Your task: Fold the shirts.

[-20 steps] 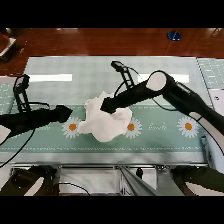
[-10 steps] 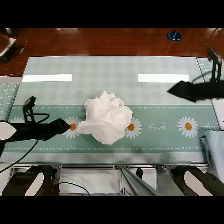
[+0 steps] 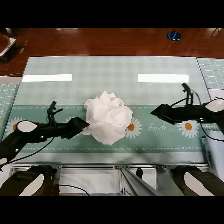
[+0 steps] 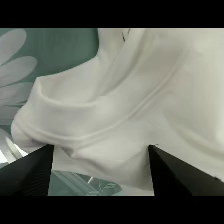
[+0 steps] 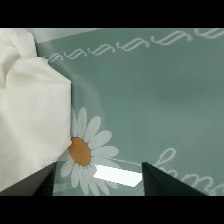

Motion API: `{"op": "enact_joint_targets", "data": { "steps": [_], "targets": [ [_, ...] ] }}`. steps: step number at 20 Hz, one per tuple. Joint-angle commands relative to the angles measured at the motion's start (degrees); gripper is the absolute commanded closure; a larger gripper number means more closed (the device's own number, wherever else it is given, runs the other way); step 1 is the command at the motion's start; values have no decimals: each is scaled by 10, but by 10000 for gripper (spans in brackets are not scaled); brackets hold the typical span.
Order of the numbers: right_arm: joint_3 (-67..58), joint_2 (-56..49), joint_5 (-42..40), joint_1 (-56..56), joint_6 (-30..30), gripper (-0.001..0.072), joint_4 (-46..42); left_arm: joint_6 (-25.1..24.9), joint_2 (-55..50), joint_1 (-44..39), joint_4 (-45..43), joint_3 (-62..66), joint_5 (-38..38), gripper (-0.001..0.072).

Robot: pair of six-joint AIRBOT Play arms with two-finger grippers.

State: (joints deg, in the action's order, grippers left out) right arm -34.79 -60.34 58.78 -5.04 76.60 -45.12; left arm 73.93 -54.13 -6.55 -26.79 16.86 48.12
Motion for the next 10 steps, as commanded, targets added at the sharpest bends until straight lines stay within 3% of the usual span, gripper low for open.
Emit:
{"op": "enact_joint_targets", "data": {
  "steps": [1,3,4,5,6,10],
  "targets": [
    [2,-72,-31,49,3,99,43,-40,-68,-49,44,5,-27,7],
    [-17,-116,-16,68,0,99,44,-45,-85,-50,44,22,-20,25],
    [-30,-135,-13,81,-1,99,43,-45,-86,-50,44,33,-21,208],
    [-41,-151,-12,94,-4,99,43,-45,-86,-50,44,45,-22,475],
    [-53,-168,-12,108,-4,99,43,-56,-86,-50,44,57,-22,661],
    [-119,-235,16,131,-4,99,45,-68,-86,-50,44,88,-13,686]
  ]
}}
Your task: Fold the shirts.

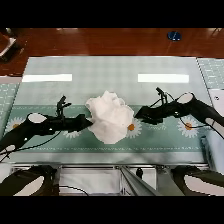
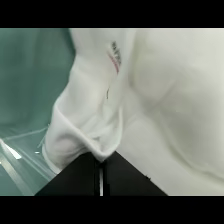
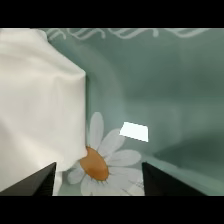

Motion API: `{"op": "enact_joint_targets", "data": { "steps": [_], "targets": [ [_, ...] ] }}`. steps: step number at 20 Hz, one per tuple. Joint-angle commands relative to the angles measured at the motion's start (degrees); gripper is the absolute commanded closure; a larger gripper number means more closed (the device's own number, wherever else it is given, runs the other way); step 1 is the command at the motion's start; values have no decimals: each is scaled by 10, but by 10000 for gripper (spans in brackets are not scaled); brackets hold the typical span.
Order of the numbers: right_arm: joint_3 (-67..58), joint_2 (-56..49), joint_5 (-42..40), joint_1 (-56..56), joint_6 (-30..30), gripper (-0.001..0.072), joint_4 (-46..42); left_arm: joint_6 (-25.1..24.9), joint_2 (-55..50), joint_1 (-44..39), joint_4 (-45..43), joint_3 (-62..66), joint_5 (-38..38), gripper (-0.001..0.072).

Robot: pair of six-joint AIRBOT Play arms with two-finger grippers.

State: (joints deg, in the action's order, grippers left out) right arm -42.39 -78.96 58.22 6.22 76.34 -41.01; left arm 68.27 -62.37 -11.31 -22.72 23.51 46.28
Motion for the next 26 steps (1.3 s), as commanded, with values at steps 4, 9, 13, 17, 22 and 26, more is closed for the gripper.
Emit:
{"op": "enact_joint_targets", "data": {
  "steps": [4,9,13,17,22,26],
  "targets": [
    [-116,-119,58,34,-2,99,9,-11,-4,-2,3,24,4,686],
    [-189,-169,92,58,-32,652,24,-18,-3,-1,3,29,9,685],
    [-311,-128,167,44,-42,689,-23,-46,24,40,3,113,56,686],
    [-522,-20,138,2,2,690,-82,-30,97,129,3,318,56,686],
    [-798,88,130,-15,14,690,-178,-16,142,212,0,635,50,686],
    [-803,230,106,-15,11,690,-276,23,177,251,-71,798,58,687]
  ]
}}
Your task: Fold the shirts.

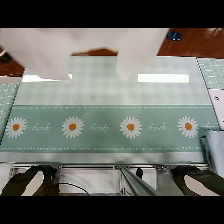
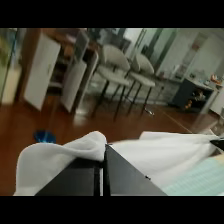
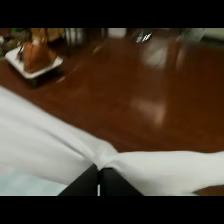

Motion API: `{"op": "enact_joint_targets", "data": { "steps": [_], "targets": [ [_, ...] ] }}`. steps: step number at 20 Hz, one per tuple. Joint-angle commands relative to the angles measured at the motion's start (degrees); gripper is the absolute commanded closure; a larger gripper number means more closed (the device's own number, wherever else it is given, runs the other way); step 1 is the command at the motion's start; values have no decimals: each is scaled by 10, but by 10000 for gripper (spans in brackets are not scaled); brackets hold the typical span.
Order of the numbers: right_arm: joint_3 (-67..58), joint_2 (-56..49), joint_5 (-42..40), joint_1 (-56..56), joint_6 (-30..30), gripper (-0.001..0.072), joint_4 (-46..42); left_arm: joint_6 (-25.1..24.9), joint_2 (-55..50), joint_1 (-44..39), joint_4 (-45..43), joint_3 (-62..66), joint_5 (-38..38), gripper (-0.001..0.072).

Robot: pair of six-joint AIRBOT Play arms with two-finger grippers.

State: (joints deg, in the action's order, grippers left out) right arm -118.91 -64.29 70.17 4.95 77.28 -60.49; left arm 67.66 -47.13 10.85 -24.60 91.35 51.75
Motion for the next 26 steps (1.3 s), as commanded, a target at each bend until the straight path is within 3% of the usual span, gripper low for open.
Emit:
{"op": "enact_joint_targets", "data": {
  "steps": [1,5,7,10,14,17,20,23,26],
  "targets": [
    [-38,114,-7,-2,0,690,-104,40,37,31,-80,142,16,686],
    [-31,207,56,-2,0,690,-155,53,101,31,-134,155,74,686],
    [-2,242,76,-2,11,690,-159,60,118,31,-134,155,156,686],
    [53,257,101,-2,16,690,-133,113,118,31,-133,133,296,686],
    [147,234,97,-2,16,690,-103,141,125,30,-134,-9,356,686],
    [213,168,91,-2,6,690,-58,119,124,30,-134,-174,353,686],
    [267,65,80,0,-17,690,15,73,122,25,-134,-362,312,686],
    [281,-75,29,0,-35,690,69,-22,108,-4,-133,-539,139,686],
    [274,-219,-36,0,-34,690,121,-25,43,-24,-118,-608,-8,685]
  ]
}}
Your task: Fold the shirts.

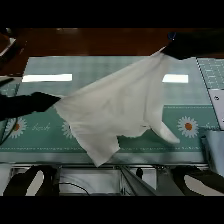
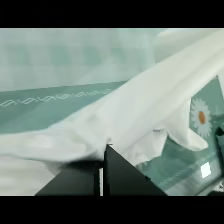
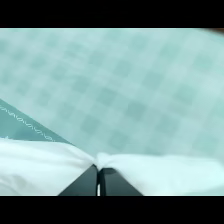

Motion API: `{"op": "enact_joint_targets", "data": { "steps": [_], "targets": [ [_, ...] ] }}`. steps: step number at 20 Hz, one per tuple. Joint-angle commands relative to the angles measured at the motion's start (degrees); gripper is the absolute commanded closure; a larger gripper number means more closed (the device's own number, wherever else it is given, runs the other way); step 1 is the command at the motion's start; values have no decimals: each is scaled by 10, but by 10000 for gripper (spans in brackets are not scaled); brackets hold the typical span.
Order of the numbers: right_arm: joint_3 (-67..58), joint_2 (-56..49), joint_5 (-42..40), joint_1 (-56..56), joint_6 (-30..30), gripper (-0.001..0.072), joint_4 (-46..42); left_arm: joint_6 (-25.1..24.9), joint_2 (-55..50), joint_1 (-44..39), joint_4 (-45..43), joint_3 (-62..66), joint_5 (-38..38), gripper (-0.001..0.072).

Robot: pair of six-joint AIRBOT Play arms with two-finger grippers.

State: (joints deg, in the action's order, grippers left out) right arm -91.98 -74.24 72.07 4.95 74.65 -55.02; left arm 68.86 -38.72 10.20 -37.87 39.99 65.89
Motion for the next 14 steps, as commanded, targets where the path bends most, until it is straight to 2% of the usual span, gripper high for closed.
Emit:
{"op": "enact_joint_targets", "data": {
  "steps": [1,3,4,5,6,7,11,13,14],
  "targets": [
    [-7,-158,-67,-3,-8,689,88,-37,-68,-18,23,-93,-186,686],
    [-46,-227,-80,-2,-10,689,93,-37,-120,-18,55,-85,-233,685],
    [-60,-251,-79,-3,-3,674,96,-37,-144,-18,71,-79,-230,683],
    [-72,-269,-75,-3,16,395,95,-37,-167,-19,80,-71,-217,619],
    [-79,-278,-64,-3,20,76,95,-37,-185,-21,81,-63,-203,286],
    [-84,-279,-47,-6,19,90,87,-37,-198,-21,80,-56,-183,13],
    [-116,-243,120,-97,31,96,6,-35,-219,45,-1,18,12,4],
    [-111,-208,201,-169,39,97,-21,17,-209,93,-64,24,49,3],
    [-82,-180,203,-203,45,98,-23,40,-203,111,-107,15,60,3]
  ]
}}
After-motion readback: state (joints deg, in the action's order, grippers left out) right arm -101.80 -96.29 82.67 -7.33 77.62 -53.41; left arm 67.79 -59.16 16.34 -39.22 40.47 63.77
